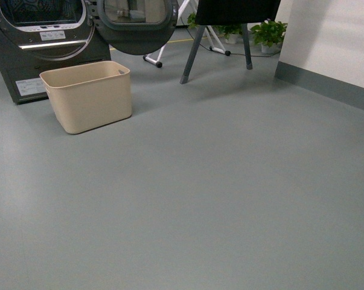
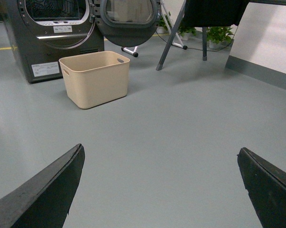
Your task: Move hamper under clothes hanger
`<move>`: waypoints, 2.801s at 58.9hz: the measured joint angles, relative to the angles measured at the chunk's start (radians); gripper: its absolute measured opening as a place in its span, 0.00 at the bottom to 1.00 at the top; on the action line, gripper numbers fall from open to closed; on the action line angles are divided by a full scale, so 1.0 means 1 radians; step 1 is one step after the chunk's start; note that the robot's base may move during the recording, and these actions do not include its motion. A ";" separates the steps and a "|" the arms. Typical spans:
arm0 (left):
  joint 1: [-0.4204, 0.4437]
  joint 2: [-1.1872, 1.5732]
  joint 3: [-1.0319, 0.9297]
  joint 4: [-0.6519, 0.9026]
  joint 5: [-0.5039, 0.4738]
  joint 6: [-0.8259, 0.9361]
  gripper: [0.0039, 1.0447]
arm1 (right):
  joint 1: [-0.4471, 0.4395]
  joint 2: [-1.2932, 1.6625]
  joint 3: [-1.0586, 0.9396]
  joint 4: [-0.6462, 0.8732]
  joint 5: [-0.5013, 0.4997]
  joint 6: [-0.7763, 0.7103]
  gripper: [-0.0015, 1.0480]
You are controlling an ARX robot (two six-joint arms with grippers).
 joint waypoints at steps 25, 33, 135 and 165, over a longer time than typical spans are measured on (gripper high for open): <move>0.000 0.000 0.000 0.000 0.000 0.000 0.94 | 0.000 0.000 0.000 0.000 0.000 0.000 0.93; 0.000 0.000 0.000 0.000 0.000 0.000 0.94 | 0.000 0.000 0.000 0.000 0.000 0.000 0.93; 0.000 0.000 0.000 -0.001 0.000 0.000 0.94 | 0.000 0.000 0.000 -0.001 0.001 0.000 0.93; 0.000 0.002 0.000 0.000 -0.001 0.000 0.94 | 0.000 0.000 0.000 -0.001 0.000 0.000 0.93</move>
